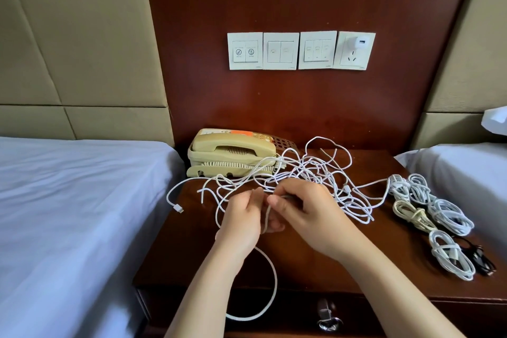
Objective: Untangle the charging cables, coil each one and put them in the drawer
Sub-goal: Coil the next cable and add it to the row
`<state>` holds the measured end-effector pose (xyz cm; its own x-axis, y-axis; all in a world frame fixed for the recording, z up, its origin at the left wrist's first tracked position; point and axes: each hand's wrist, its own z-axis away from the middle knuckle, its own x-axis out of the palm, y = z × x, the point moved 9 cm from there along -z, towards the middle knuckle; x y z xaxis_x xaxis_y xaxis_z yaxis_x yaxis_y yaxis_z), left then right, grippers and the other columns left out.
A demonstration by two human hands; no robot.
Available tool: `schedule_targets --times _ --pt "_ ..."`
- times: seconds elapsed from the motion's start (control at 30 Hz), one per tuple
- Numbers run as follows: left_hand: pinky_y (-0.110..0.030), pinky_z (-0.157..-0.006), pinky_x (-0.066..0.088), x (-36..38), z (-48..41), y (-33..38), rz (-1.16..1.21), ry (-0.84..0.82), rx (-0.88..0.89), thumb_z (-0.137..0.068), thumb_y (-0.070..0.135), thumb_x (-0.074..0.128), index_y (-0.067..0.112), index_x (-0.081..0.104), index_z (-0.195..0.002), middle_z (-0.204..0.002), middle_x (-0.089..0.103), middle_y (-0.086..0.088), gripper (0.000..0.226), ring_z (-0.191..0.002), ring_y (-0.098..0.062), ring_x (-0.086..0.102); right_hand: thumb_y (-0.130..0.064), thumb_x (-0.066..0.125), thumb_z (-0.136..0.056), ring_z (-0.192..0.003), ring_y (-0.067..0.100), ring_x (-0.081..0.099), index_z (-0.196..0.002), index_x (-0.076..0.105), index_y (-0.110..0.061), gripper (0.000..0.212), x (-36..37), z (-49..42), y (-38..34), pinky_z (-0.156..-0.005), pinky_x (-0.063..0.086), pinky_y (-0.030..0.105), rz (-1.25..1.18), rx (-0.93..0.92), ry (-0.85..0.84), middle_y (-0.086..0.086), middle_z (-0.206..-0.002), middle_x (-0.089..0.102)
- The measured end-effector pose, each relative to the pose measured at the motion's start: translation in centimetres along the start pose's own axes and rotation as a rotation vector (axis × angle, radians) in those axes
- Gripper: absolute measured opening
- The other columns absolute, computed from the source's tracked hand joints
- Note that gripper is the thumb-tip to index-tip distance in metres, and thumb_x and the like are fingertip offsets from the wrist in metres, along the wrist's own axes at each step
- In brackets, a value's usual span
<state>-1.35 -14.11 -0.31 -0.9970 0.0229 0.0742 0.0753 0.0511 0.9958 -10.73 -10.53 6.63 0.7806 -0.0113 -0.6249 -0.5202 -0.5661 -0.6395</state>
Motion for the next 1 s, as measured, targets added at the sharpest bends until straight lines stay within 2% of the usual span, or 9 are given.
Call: schedule_targets --times 0.1,0.2,0.4,0.47,0.57,0.8,0.87,0.93,1.0 --pt "-0.027 -0.047 0.047 1.1 0.3 0.1 -0.001 -0.051 -0.024 -0.099 0.007 0.035 0.014 0.062 -0.053 -0.043 0.046 -0.002 0.054 -0.04 -0.016 0.045 -0.017 0.058 -0.092 -0.059 0.003 0.059 -0.07 0.056 -0.021 0.022 0.2 -0.2 0.3 -0.061 0.043 0.017 0.042 0.004 -0.004 -0.008 -0.057 0.062" --pt "-0.027 -0.046 0.046 1.7 1.0 0.3 -0.003 -0.114 -0.041 -0.098 0.004 0.029 0.005 0.06 -0.07 -0.044 0.043 0.001 0.042 -0.04 -0.014 0.04 -0.023 0.059 -0.091 -0.067 0.008 0.059 -0.074 0.058 -0.02 0.018 0.0 -0.3 1.0 -0.068 0.046 0.03 0.081 0.009 0.025 -0.006 -0.064 0.064" --pt "-0.02 -0.037 0.036 2.4 2.0 -0.3 0.163 -0.19 -0.189 -0.097 0.002 0.021 0.007 0.039 -0.06 -0.038 0.025 0.004 0.042 -0.031 -0.007 0.022 -0.027 0.063 -0.089 -0.066 0.009 0.053 -0.073 0.058 -0.023 0.017 0.0 -0.5 1.2 -0.061 0.04 0.025 0.143 -0.035 0.017 -0.007 -0.067 0.06" --pt "-0.018 -0.035 0.028 2.7 2.3 -0.4 0.146 -0.207 -0.203 -0.098 0.008 0.023 0.012 0.034 -0.056 -0.04 0.018 0.006 0.043 -0.031 -0.007 0.017 -0.029 0.064 -0.088 -0.061 0.007 0.05 -0.067 0.055 -0.027 0.023 -0.3 -0.5 1.6 -0.056 0.034 0.019 0.113 -0.02 0.021 -0.012 -0.06 0.056" --pt "-0.017 -0.035 0.018 3.6 3.1 -0.6 0.142 -0.273 -0.254 -0.099 0.022 0.025 0.017 0.029 -0.053 -0.044 0.014 0.006 0.046 -0.034 -0.007 0.013 -0.035 0.066 -0.086 -0.052 0.006 0.039 -0.061 0.05 -0.024 0.032 -0.9 -0.4 2.6 -0.052 0.028 0.021 0.08 0.002 0.007 -0.012 -0.05 0.045" --pt "-0.017 -0.034 0.02 5.8 4.2 0.1 0.396 -0.463 -0.3 -0.092 0.041 0.033 0.019 0.032 -0.052 -0.049 0.013 0.008 0.046 -0.038 -0.006 0.011 -0.039 0.053 -0.086 -0.05 0.003 0.033 -0.059 0.047 -0.017 0.035 -1.1 -0.4 4.3 -0.05 0.028 0.015 -0.201 0.068 -0.007 -0.01 -0.051 0.041" --pt "-0.017 -0.035 0.021 5.7 4.1 0.8 0.502 -0.45 -0.268 -0.087 0.038 0.039 0.018 0.035 -0.052 -0.048 0.016 0.008 0.04 -0.038 -0.005 0.013 -0.036 0.049 -0.093 -0.051 0.003 0.033 -0.059 0.046 -0.013 0.041 -0.8 -0.3 5.3 -0.051 0.029 0.019 -0.167 0.084 -0.015 -0.008 -0.049 0.04" --pt "-0.017 -0.036 0.022 5.3 3.8 1.2 0.593 -0.414 -0.231 -0.086 0.033 0.042 0.018 0.04 -0.052 -0.047 0.019 0.009 0.036 -0.037 -0.004 0.016 -0.039 0.046 -0.096 -0.056 0.005 0.037 -0.063 0.051 -0.009 0.045 0.1 0.0 6.2 -0.056 0.033 0.029 -0.081 0.094 -0.068 0.005 -0.055 0.045" --pt "-0.016 -0.036 0.024 4.7 3.3 1.2 0.644 -0.367 -0.216 -0.087 0.03 0.042 0.017 0.043 -0.053 -0.046 0.023 0.009 0.037 -0.036 -0.003 0.02 -0.031 0.047 -0.097 -0.055 0.006 0.039 -0.061 0.052 -0.016 0.039 1.1 0.4 6.3 -0.056 0.033 0.026 -0.012 0.101 -0.148 0.007 -0.057 0.048"
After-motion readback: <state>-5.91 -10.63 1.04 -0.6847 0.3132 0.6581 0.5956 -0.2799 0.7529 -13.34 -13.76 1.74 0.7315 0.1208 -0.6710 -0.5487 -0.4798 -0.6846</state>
